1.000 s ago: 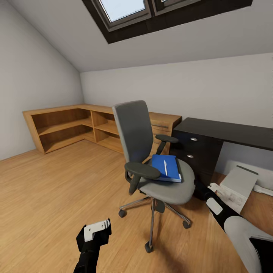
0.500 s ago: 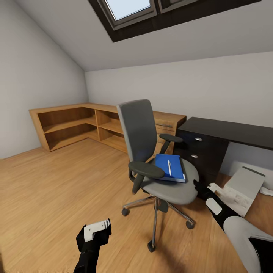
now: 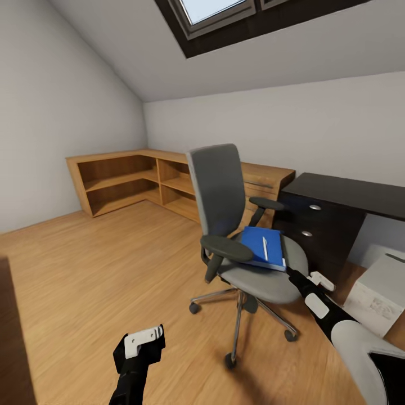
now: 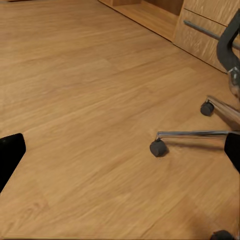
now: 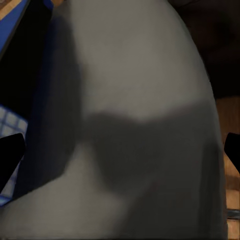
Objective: In the bedroom, organize the workspace by keeping the computer under the desk, ensuring the monitor is on the desk, placing the keyboard on the desk next to the monitor, placing the mouse on the desk next to the keyboard, moving the folder from the swivel chair onto the desk next to the mouse, stacking the notebook on top of the folder with the pen on top of the notebook, and positioning the swivel chair next to the desk.
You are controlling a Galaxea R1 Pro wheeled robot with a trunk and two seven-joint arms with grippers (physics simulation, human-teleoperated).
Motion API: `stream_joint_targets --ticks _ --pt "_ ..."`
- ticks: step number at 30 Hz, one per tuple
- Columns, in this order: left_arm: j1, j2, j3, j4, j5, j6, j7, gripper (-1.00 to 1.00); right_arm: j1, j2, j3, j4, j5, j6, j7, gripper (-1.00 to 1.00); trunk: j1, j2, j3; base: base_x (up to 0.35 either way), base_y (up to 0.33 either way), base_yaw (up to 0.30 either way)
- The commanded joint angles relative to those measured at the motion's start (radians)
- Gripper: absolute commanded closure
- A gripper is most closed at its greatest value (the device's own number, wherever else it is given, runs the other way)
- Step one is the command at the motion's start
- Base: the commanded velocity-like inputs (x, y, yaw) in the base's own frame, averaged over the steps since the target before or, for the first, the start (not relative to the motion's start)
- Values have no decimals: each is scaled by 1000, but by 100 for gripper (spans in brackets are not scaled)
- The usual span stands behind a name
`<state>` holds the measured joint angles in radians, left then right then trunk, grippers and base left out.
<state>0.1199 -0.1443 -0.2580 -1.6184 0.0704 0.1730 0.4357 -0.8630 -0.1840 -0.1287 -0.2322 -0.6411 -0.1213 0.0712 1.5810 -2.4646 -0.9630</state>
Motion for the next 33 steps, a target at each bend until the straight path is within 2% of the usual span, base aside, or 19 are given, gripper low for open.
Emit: stream_joint_targets --ticks 1,25,28,33 --pt "0 0 -1 -1 7 3 5 -100 -1 0 -3 1 -9 -3 7 -100 0 0 -2 0 0 188" --pt "0 0 -3 0 7 3 5 -100 -1 -1 0 1 -9 -4 7 -100 0 0 -7 2 0 251" --pt "0 0 -26 1 5 3 6 -100 -1 -2 -1 1 -9 -4 8 -100 0 0 -7 215 0 178" --pt "0 0 -30 2 5 3 6 -100 -1 -1 -2 1 -9 -6 8 -100 0 0 -7 314 0 17"
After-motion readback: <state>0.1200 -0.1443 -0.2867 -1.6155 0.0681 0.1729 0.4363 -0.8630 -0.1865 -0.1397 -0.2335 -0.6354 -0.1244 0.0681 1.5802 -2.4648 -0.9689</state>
